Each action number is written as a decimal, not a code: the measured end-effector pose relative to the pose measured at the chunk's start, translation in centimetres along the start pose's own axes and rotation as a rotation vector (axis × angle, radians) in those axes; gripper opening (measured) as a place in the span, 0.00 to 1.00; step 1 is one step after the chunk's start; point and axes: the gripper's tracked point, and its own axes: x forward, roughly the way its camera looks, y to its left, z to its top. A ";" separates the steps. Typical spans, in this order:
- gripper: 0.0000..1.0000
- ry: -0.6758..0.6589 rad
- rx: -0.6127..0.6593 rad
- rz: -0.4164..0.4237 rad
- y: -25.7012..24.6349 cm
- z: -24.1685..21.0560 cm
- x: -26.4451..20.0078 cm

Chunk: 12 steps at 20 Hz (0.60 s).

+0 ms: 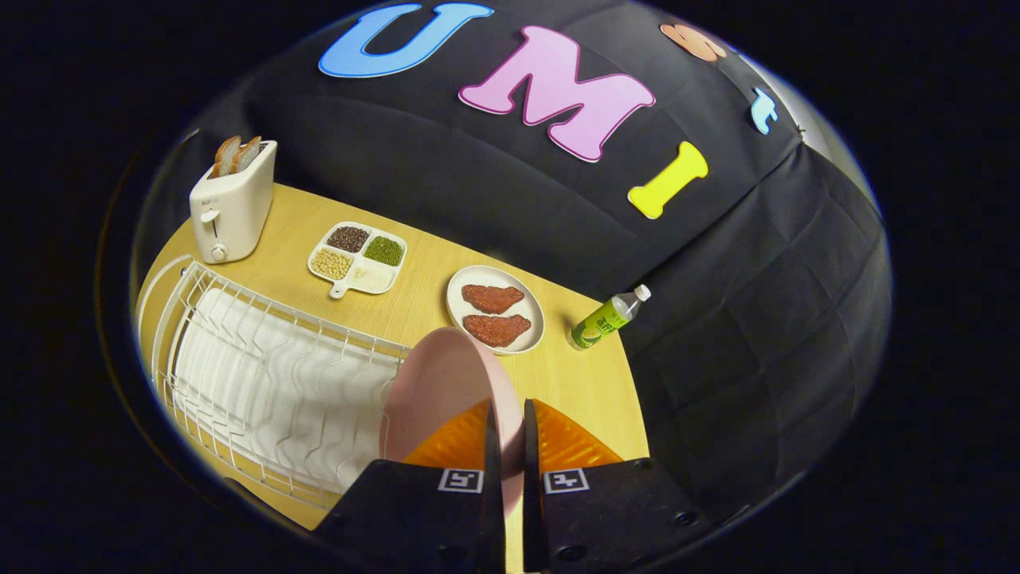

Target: Take the plate from the dish rack, then take the spoon from the basket and place it into the plate.

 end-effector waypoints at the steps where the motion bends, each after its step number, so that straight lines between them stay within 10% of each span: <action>1: 0.13 -0.006 -0.024 -0.007 0.2 0.5 -0.1; 12: 0.13 -0.105 -0.200 -0.117 1.2 4.4 -0.6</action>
